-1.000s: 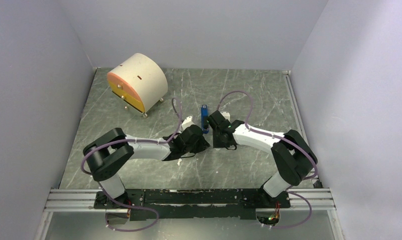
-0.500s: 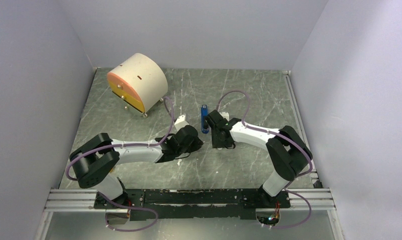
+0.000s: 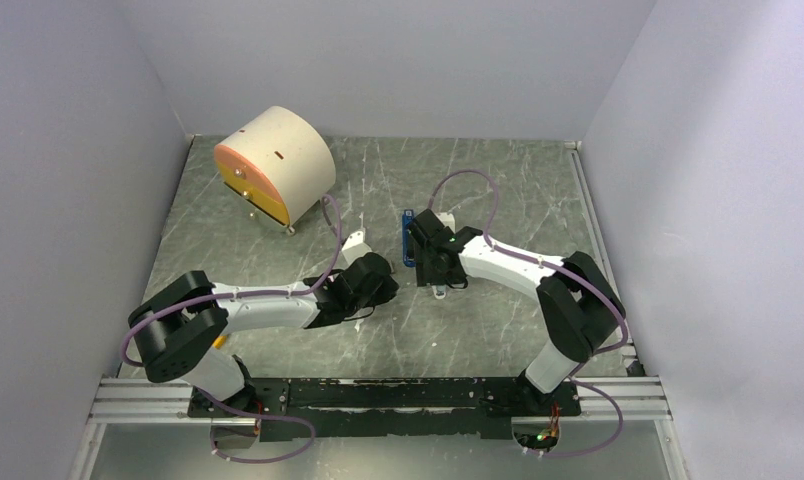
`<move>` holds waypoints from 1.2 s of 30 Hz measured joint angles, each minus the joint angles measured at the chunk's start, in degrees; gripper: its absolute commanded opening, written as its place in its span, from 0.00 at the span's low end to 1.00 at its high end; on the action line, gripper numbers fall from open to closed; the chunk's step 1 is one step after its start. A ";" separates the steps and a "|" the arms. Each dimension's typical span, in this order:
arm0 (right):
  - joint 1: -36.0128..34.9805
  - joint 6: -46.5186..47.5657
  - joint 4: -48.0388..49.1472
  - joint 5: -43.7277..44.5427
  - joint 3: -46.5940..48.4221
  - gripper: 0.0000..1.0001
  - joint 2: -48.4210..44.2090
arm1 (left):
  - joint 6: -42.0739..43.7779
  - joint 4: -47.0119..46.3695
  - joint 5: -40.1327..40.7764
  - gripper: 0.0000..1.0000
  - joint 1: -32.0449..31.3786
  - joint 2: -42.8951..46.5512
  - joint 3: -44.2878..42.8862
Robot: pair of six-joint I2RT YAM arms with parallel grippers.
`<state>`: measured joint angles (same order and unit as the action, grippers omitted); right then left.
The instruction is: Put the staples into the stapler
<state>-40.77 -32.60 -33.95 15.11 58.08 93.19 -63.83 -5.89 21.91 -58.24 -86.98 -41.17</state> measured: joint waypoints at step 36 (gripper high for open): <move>0.33 3.67 -2.56 -3.32 -1.77 0.12 1.49 | 1.07 -2.43 -2.32 0.16 0.00 -1.29 0.63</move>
<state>-40.45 -28.93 -36.51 11.79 56.31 94.67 -62.76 -8.32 19.59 -58.24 -88.27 -40.53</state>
